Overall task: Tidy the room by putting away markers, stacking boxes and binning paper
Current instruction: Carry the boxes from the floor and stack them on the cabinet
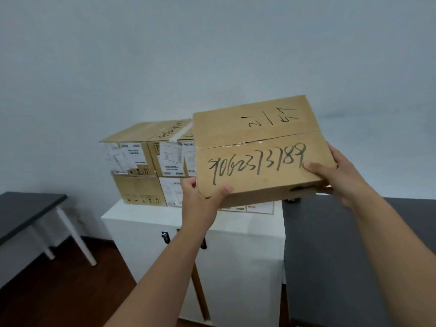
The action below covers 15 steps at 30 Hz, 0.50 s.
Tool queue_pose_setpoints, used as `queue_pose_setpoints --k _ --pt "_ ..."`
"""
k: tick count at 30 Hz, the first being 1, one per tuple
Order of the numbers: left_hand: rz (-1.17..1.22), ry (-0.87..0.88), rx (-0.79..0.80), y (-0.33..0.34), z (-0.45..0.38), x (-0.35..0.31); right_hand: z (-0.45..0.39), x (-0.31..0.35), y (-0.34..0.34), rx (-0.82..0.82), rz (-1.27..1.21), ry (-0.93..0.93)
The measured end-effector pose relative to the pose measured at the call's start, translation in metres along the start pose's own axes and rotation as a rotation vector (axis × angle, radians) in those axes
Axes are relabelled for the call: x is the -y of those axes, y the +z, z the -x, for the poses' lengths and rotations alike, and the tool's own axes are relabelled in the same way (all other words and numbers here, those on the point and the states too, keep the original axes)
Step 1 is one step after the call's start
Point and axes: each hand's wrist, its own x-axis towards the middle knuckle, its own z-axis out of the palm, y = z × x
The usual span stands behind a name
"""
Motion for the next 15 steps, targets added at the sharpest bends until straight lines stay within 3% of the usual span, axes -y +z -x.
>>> queue_pose_setpoints --k 5,9,12,15 --pt "0.022 -0.014 0.109 0.037 0.0 0.004 -0.041 0.017 -0.028 -0.04 0.095 -0.029" --pt "0.028 0.015 0.277 0.072 0.013 0.009 -0.082 0.007 -0.061 -0.193 0.006 -0.021" --pt "-0.121 0.264 0.363 0.094 0.015 0.019 -0.127 -0.001 -0.051 -0.149 -0.164 -0.027" --pt "-0.619 0.666 0.414 0.128 -0.003 0.033 -0.166 -0.017 -0.012 0.079 0.035 0.073"
